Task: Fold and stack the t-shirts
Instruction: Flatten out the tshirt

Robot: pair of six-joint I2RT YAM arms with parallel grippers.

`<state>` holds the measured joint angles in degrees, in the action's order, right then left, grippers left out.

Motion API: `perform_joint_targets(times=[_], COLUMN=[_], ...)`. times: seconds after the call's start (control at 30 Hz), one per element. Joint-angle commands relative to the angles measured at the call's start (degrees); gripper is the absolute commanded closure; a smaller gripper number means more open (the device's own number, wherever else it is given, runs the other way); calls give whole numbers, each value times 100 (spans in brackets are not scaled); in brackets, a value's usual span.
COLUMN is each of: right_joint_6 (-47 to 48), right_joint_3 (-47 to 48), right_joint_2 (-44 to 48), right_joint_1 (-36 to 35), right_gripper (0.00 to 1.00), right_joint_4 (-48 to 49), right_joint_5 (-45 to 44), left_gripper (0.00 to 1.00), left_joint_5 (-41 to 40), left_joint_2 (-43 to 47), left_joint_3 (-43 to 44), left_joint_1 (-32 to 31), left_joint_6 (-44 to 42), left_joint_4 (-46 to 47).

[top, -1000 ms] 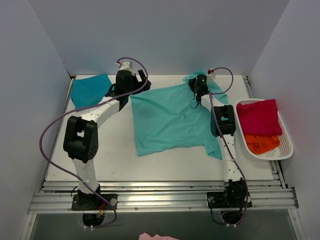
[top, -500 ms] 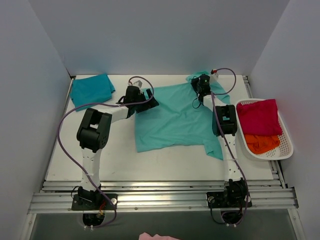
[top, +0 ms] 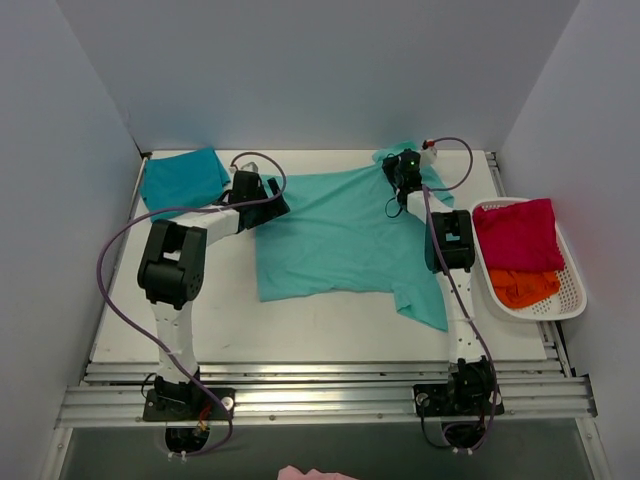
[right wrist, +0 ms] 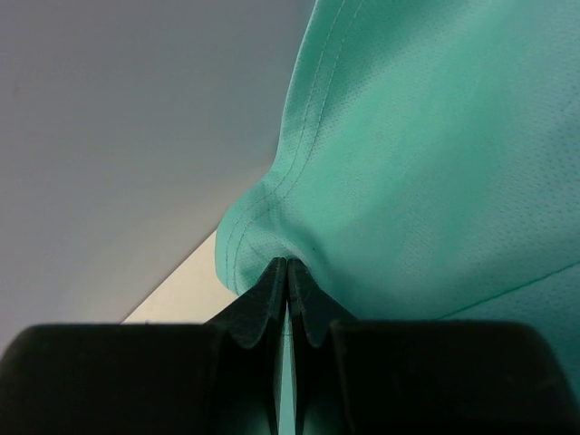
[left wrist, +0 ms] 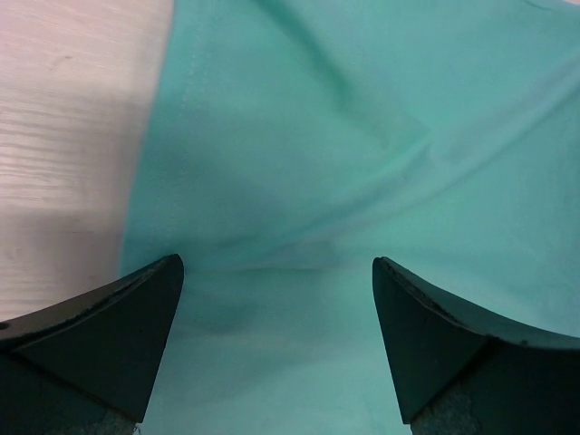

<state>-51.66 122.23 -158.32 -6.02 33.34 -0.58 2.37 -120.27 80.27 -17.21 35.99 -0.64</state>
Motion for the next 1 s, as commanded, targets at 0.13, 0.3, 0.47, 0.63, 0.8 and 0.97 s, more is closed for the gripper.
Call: perform_joint_targets(times=[0.13, 0.3, 0.47, 0.63, 0.8, 0.97], right_joint_6=[51, 42, 121, 446, 806, 973], right_joint_3=[-147, -147, -147, -604, -1725, -3159], right_joint_2=[-129, -138, -120, 696, 2204, 3656], right_joint_1=[92, 92, 84, 31, -153, -259], right_gripper=[100, 100, 58, 0, 0, 0], right_joint_4=[-241, -240, 101, 611, 726, 516], right_joint_5=[-83, -65, 268, 541, 445, 102], left_gripper=[3, 3, 3, 4, 6, 6], left_joint_5=[-290, -378, -53, -70, -184, -589], left_joint_2=[249, 591, 1031, 1637, 2156, 2762], left_joint_3=[-161, -187, -82, -29, -37, -362], left_joint_1=[113, 113, 113, 113, 122, 130], left_joint_6=[-197, -232, -329, -557, -795, -839], left_joint_4=[-402, -261, 204, 495, 303, -164])
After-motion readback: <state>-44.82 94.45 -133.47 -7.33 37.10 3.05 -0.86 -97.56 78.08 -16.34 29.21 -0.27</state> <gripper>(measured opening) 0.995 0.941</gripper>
